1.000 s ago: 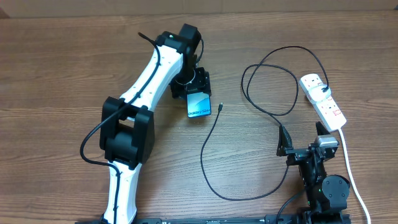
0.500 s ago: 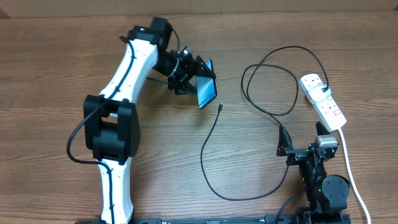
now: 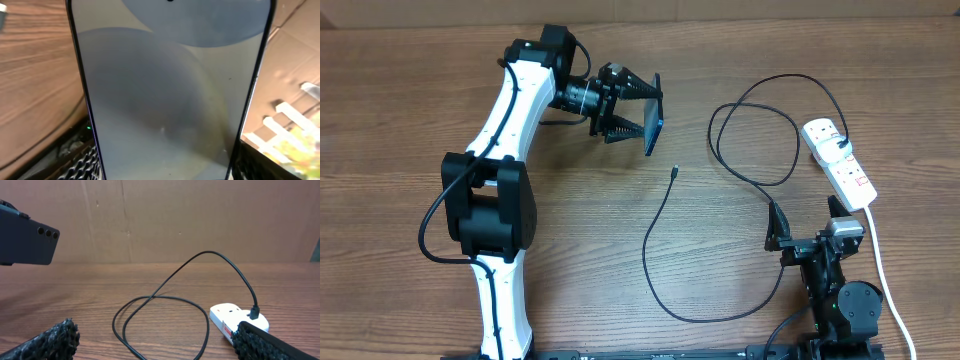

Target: Plug charger to phone and switch on socket

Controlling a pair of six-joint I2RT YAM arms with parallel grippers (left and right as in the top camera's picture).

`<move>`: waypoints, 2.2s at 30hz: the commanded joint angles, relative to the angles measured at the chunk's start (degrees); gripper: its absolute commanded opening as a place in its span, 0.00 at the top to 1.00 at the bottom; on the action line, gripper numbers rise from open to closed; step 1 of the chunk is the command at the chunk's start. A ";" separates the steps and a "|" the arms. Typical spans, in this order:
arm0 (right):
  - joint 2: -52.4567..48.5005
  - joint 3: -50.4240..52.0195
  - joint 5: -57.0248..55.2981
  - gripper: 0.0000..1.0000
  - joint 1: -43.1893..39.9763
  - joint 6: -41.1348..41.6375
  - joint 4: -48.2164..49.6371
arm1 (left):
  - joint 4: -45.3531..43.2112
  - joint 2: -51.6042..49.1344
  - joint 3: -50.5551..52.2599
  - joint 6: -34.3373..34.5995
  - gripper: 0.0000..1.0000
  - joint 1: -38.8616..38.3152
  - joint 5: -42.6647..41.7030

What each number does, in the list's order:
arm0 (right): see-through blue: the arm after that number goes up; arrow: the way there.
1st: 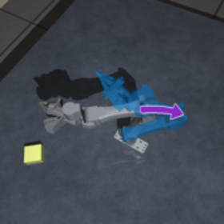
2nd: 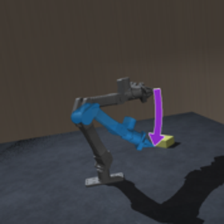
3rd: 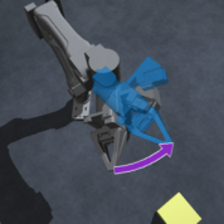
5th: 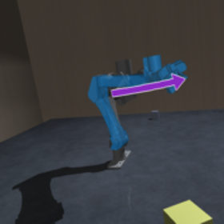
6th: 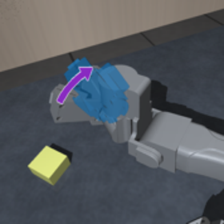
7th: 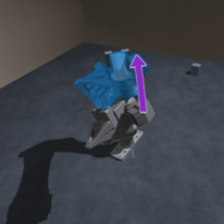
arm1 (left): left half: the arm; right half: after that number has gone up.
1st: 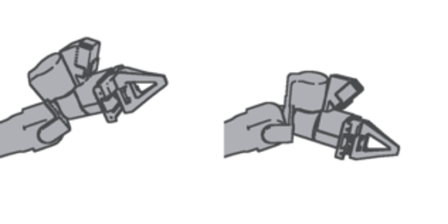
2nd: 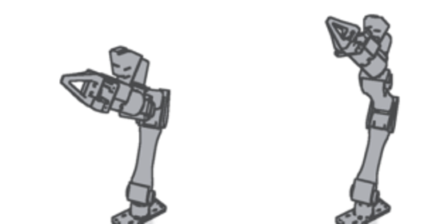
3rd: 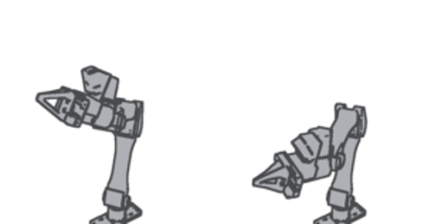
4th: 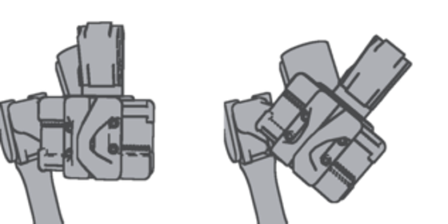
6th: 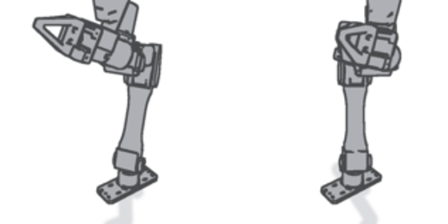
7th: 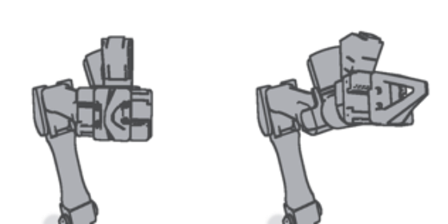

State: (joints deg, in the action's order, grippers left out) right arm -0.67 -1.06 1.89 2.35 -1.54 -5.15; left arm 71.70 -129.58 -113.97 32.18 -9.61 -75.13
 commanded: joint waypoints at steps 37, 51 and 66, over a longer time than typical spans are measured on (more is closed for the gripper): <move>0.50 0.59 -0.52 0.00 0.31 -0.26 0.33 | -0.59 -0.46 -1.79 3.82 0.27 3.04 -15.43; 0.50 0.59 -0.55 0.00 0.31 -0.24 0.33 | -0.55 -0.46 -1.79 3.82 0.28 5.22 -15.43; 0.50 0.59 -0.55 0.00 0.31 -0.24 0.33 | -0.42 -0.46 -1.79 4.28 0.28 5.53 -15.43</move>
State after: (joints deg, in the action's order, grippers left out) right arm -0.67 -1.06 1.91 2.35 -1.52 -5.17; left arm 71.18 -129.58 -113.99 36.10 -4.71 -87.02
